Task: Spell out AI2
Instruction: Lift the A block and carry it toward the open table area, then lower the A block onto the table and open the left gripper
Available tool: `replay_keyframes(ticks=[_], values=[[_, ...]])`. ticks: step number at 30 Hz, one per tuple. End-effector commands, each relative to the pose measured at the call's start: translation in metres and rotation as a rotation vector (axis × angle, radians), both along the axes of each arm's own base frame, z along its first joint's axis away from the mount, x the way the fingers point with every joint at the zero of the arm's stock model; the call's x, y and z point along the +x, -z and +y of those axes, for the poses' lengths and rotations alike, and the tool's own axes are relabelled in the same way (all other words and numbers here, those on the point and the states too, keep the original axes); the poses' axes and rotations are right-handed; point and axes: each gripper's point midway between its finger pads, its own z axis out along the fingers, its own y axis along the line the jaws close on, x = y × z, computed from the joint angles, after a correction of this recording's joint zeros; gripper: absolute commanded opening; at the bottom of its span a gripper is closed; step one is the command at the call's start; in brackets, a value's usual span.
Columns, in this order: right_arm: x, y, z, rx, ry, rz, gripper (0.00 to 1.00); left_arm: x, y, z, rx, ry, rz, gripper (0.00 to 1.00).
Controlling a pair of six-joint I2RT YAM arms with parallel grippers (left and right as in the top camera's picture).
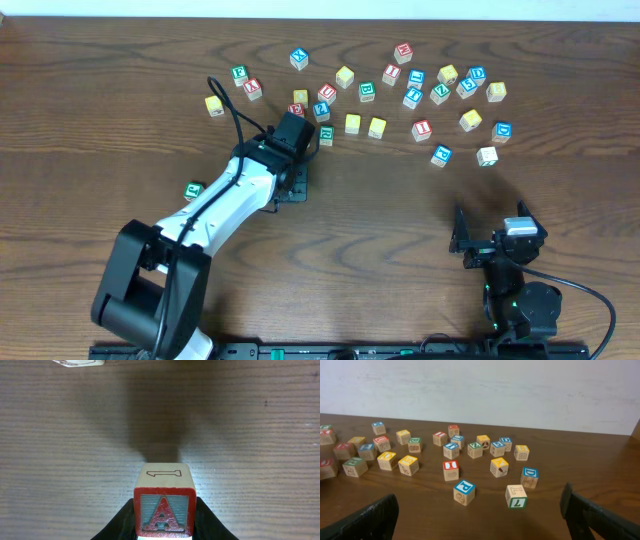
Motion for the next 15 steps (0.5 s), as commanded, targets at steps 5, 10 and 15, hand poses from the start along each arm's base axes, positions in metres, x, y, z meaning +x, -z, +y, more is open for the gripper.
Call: replay_keyframes(ticks=[5,10,15], values=[[-0.0001,0.0005,-0.0031,0.01,0.015,0.002,0.99,0.0041,0.0143,-0.0007,0.021,-0.009,0.029,0.22],[-0.0001,0.0005,-0.0031,0.01,0.015,0.002,0.99,0.0043,0.0141,-0.0009,0.021,-0.009,0.028,0.22],[-0.0001,0.0005,-0.0031,0.01,0.015,0.002,0.99,0.0047,0.0142,-0.001,0.02,-0.009,0.027,0.22]])
